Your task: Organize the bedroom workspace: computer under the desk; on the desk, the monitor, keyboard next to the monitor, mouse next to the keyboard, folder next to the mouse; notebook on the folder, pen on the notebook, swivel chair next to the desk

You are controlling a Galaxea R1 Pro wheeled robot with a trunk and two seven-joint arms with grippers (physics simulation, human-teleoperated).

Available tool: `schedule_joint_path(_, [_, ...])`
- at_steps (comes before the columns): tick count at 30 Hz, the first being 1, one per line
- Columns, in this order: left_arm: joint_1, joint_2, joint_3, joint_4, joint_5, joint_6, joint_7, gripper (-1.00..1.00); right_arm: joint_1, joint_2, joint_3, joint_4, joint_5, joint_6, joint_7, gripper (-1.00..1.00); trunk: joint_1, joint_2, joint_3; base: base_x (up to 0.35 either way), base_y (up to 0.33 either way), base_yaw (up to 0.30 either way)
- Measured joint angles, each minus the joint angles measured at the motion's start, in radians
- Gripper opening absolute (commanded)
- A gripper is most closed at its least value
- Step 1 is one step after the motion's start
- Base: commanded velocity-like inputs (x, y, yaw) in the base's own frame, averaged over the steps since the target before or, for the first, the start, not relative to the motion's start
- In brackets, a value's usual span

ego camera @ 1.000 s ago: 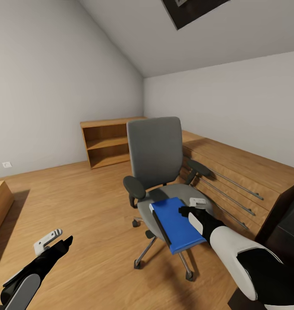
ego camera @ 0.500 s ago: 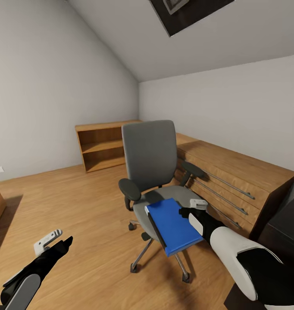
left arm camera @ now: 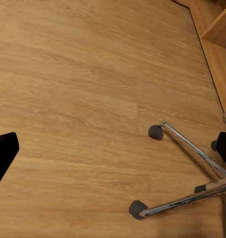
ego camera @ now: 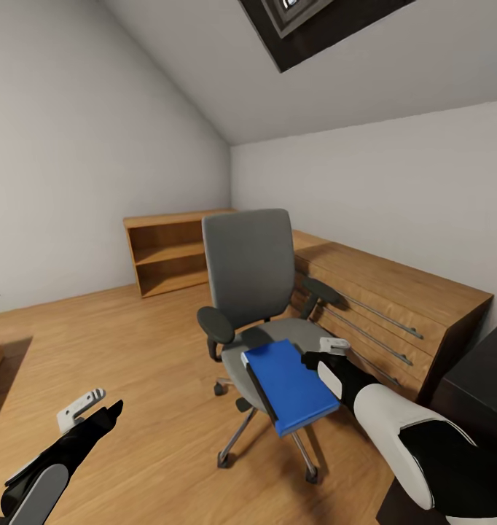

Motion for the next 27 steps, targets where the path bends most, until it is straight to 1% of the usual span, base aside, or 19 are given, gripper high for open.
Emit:
schedule_joint_path(5, [0.000, 0.000, 0.000, 0.000, 0.000, 0.000, 0.000, 1.00, 0.000, 0.001, 0.001, 0.000, 0.000, 0.001, 0.000, 1.00, 0.000, 0.000, 0.007, 0.000, 0.000, 0.087])
schedule_joint_path(17, [0.000, 0.001, 0.001, 0.008, -0.001, 0.000, -0.001, 1.00, 0.000, 0.018, 0.001, -0.001, 0.002, 0.000, -0.001, 1.00, 0.000, 0.000, 0.023, 0.000, 0.000, 0.124])
schedule_joint_path(22, [0.000, 0.000, 0.002, 0.017, -0.001, -0.001, -0.002, 1.00, 0.000, 0.029, 0.000, -0.001, 0.003, -0.001, -0.001, 1.00, 0.000, 0.000, 0.030, 0.000, 0.000, 0.128])
schedule_joint_path(27, [0.000, 0.000, 0.002, 0.018, -0.001, -0.001, -0.003, 1.00, 0.000, 0.033, 0.000, -0.007, 0.003, 0.000, -0.001, 1.00, 0.000, 0.000, 0.037, 0.000, 0.000, 0.127])
